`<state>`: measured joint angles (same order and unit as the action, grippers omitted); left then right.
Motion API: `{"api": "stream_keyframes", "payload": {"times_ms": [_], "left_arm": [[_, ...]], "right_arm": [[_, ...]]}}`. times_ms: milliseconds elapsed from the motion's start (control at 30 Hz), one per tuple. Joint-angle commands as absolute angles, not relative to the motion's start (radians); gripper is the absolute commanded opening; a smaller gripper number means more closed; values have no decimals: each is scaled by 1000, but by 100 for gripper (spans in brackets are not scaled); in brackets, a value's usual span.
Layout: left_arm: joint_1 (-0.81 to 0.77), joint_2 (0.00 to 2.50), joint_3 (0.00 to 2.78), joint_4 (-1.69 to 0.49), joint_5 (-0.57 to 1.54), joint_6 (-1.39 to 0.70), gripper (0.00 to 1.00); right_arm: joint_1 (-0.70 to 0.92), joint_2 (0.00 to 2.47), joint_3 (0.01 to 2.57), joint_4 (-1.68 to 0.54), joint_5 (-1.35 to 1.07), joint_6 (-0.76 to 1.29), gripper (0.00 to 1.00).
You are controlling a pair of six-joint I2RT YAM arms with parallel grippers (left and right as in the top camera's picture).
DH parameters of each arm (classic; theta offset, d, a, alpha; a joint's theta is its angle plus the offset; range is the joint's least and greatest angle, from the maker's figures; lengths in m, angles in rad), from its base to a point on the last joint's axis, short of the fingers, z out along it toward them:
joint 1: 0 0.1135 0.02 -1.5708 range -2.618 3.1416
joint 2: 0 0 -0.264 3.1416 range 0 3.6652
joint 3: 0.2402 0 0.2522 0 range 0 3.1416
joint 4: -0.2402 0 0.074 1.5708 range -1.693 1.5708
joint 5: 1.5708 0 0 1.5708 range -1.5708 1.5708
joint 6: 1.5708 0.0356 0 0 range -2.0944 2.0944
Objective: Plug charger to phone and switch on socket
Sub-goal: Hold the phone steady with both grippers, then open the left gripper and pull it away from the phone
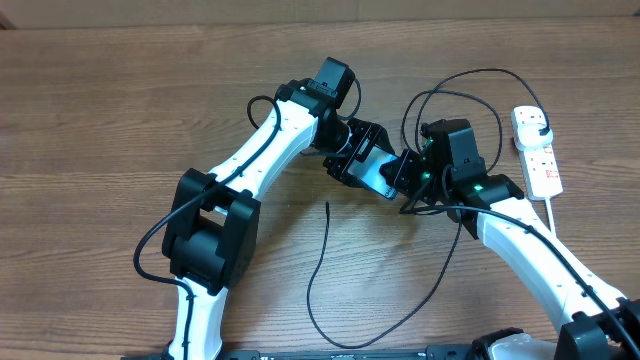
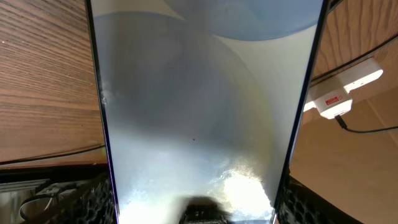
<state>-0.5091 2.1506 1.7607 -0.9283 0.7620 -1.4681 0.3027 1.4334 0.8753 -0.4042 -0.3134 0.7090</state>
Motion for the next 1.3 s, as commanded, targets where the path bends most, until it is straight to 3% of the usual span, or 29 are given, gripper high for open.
{"api": "stream_keyframes", "payload": {"times_ms": [0,67,133,267,300,733,900,1267], "left_arm": [[-513,2096,1794,-930,775,-1474,4],[-512,2096,1794,-930,775,-1459,13],[-511,2096,1794,-930,775,-1449,36],[-509,2096,1794,-930,773,-1436,95],[-509,2096,1794,-930,772,-1436,100],[-483,2083,1797,-950,753,-1353,100],[-476,2013,1797,-961,620,-1346,99],[-476,1856,1797,-987,413,-1346,100]], "right_arm": [[308,1432,898,-405,-316,709,4],[308,1432,898,-406,-315,709,4],[307,1432,898,-406,-316,709,4],[307,1432,898,-406,-316,709,4],[307,1432,898,-406,-315,709,4],[210,1431,898,-424,-386,706,4],[153,1431,898,-411,-448,712,4],[105,1431,898,-360,-550,1053,4]]}}
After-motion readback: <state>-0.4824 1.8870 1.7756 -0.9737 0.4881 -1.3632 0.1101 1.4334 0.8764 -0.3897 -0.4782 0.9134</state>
